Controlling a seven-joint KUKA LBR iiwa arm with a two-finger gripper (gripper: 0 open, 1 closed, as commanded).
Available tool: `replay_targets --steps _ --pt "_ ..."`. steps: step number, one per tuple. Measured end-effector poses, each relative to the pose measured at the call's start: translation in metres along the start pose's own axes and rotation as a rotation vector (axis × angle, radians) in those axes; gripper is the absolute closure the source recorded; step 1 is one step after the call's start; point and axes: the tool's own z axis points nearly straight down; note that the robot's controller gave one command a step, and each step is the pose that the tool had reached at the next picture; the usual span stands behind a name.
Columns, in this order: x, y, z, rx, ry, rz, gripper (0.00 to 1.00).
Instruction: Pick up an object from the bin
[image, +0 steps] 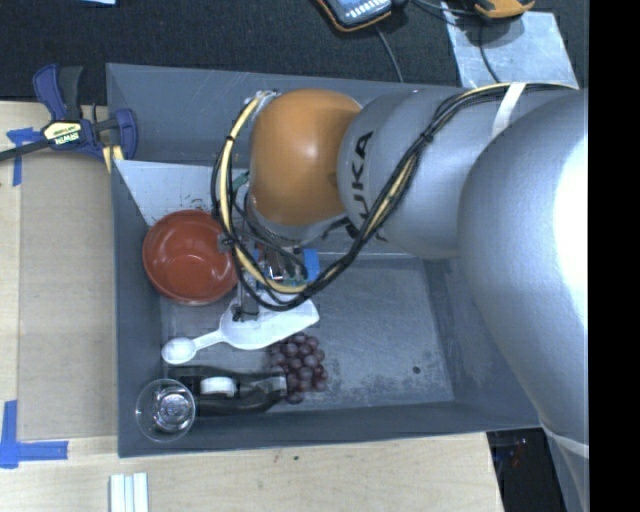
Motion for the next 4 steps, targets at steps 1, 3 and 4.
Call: replay_targets --steps 1,3,4 --pt "0.03 -0.023 -0.02 0.002 -0.004 -0.155 0.0" --pt "0.024 0.013 0.061 -0.001 -0.018 0.036 0.0" --pt "0.03 0.007 0.063 0.0 -0.012 -0.047 0.0"
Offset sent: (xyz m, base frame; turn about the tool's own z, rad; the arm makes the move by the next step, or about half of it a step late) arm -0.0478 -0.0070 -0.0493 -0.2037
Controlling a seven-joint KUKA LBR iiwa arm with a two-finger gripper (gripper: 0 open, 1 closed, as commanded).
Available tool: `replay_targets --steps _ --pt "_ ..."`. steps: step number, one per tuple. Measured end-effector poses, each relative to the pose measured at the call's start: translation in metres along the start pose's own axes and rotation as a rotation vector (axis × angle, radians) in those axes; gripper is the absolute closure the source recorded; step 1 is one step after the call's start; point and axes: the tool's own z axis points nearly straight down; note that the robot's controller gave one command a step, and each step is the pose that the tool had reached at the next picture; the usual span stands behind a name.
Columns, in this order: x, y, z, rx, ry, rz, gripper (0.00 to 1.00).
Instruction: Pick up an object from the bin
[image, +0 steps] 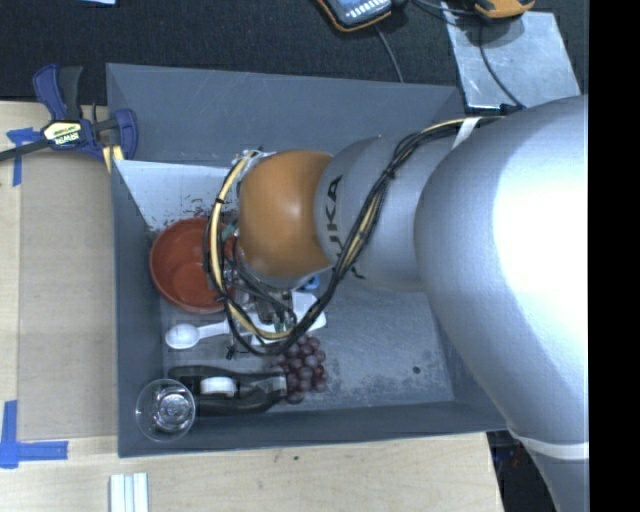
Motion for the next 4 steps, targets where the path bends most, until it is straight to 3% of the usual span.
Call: replay_targets --steps 1,2,3,4 --pt "0.021 0.007 -0.013 -0.001 -0.003 0.131 1.0" --pt "0.022 0.007 -0.014 -0.001 -0.003 0.13 1.0" --pt "0.013 0.019 -0.073 -0.001 -0.007 0.064 1.0" --pt "0.034 0.021 0.003 0.0 -0.008 -0.136 1.0"
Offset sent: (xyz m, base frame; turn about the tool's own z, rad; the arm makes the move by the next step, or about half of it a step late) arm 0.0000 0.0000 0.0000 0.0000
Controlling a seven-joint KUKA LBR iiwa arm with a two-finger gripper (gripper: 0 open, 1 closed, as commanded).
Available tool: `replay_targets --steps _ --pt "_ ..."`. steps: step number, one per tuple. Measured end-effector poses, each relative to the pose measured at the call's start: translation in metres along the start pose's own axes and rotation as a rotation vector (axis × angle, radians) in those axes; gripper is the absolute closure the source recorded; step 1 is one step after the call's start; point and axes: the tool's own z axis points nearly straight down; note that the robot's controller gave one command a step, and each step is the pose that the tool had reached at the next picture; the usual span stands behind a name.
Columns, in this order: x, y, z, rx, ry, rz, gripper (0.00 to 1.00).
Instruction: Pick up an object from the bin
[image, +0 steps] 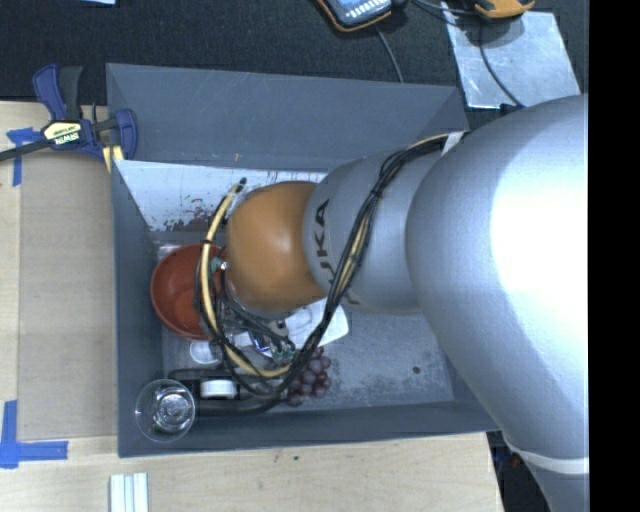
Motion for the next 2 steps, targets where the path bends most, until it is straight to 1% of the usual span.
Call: replay_targets --steps 1,2 --pt "-0.01 -0.002 -0.098 0.001 0.011 0.061 1.0" --pt "-0.008 0.024 -0.033 0.001 0.002 -0.242 1.0"
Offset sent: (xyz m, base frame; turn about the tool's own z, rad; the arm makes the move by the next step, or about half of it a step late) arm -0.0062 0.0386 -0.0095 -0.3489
